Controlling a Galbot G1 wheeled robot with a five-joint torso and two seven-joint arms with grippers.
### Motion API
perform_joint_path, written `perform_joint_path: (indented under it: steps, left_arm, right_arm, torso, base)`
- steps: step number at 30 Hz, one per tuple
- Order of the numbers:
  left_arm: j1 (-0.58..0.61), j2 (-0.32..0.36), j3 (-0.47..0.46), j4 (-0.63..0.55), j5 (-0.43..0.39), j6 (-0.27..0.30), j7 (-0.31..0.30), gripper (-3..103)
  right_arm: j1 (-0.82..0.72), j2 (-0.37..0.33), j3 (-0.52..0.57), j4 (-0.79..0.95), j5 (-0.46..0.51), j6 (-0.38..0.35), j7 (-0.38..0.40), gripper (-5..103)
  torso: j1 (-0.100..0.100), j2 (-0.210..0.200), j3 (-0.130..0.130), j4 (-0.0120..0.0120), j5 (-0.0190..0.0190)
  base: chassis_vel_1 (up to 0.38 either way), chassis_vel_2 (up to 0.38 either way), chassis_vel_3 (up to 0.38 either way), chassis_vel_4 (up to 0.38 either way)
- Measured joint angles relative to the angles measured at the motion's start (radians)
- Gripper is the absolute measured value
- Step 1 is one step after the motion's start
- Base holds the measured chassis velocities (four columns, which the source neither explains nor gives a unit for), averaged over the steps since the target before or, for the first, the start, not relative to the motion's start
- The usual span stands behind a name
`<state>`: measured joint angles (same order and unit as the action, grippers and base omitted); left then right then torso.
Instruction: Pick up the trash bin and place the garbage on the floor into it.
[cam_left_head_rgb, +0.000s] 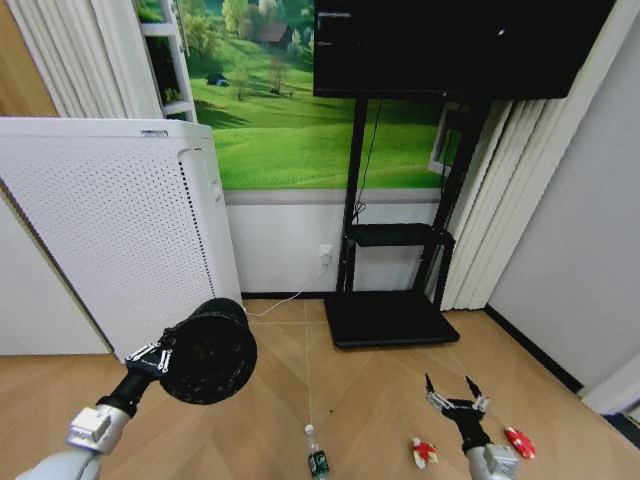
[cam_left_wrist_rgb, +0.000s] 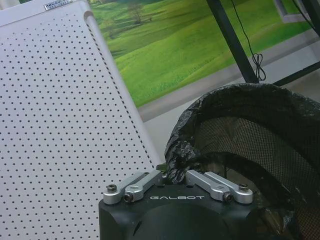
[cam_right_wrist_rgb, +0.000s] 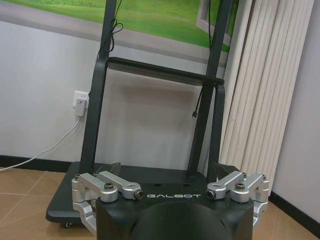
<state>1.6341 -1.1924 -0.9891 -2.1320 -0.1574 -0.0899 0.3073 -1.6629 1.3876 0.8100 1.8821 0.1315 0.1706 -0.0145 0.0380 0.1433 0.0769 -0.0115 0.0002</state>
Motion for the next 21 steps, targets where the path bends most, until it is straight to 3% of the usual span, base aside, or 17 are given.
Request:
perform_joint_path:
  steps: [8, 21]
  left_arm:
    - [0.014, -0.022, 0.003, 0.006, -0.002, 0.003, -0.006, 3]
    - [0.018, -0.027, 0.008, 0.027, -0.004, -0.006, -0.018, 3]
  right_arm:
    - [-0.002, 0.006, -0.002, -0.012, -0.005, 0.017, 0.000, 100]
    - [-0.003, 0.006, 0.000, -0.011, -0.004, 0.018, 0.002, 100]
  torso:
    - [0.000, 0.000, 0.000, -0.0003, -0.0001]
    - [0.000, 0.000, 0.000, 0.0002, -0.0002]
  base:
    - [0.058, 0.050, -0.065, -0.064]
    - [0.229, 0.213, -0.216, -0.217]
